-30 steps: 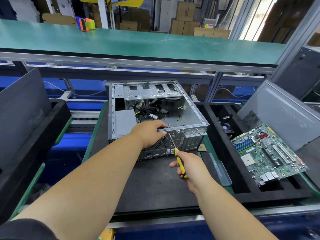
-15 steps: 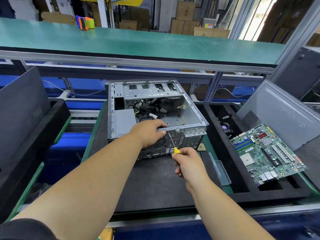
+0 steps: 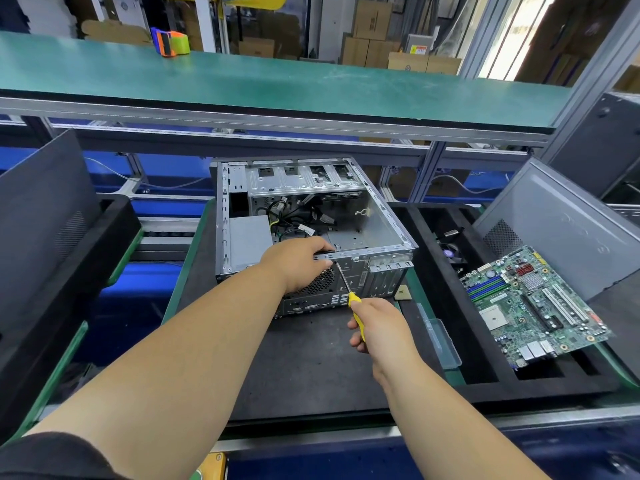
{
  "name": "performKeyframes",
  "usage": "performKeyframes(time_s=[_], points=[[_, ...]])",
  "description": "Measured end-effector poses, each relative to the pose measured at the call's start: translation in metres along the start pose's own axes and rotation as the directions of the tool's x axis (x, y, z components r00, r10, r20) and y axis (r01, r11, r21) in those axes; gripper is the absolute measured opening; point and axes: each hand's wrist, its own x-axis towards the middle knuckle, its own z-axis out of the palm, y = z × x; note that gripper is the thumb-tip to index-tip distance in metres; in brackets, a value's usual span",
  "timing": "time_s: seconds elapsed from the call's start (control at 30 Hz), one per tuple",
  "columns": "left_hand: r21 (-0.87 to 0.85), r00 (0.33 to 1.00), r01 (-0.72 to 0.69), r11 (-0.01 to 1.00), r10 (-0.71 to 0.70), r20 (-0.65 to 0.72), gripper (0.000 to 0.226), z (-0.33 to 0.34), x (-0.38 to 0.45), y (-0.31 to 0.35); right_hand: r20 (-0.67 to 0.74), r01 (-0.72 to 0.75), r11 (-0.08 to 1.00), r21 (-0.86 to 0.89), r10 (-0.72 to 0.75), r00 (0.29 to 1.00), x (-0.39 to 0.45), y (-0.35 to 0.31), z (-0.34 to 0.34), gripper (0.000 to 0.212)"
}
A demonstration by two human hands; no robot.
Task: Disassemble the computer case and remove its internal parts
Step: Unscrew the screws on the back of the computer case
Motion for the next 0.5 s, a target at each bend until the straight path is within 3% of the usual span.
performKeyframes(time_s=[0.1, 0.27, 0.43, 0.5], points=[[0.005, 1.0, -0.005, 1.0, 0.005, 0.003, 0.028, -0.001, 0.0, 0.0, -0.002, 0.022, 0.999, 0.026, -0.022, 1.0, -0.002, 0.0, 0.0, 0.006], [-0.002, 1.0, 0.0, 1.0, 0.0, 0.006, 0.028, -0.001, -0.001, 0.0, -0.018, 0.024, 0.999, 0.027, -0.023, 1.0, -0.001, -0.002, 0.0, 0.013], [0.013, 1.0, 0.0, 1.0, 0.0, 0.006, 0.03, 0.0, 0.001, 0.0, 0.032, -0.196, 0.98, 0.039, 0.195, 0.98, 0.001, -0.015, 0.004, 0.022], [0.019, 1.0, -0.001, 1.0, 0.001, 0.009, 0.03, 0.0, 0.001, 0.0, 0.032, -0.205, 0.979, 0.021, 0.204, 0.978, 0.001, -0.016, 0.005, 0.022]])
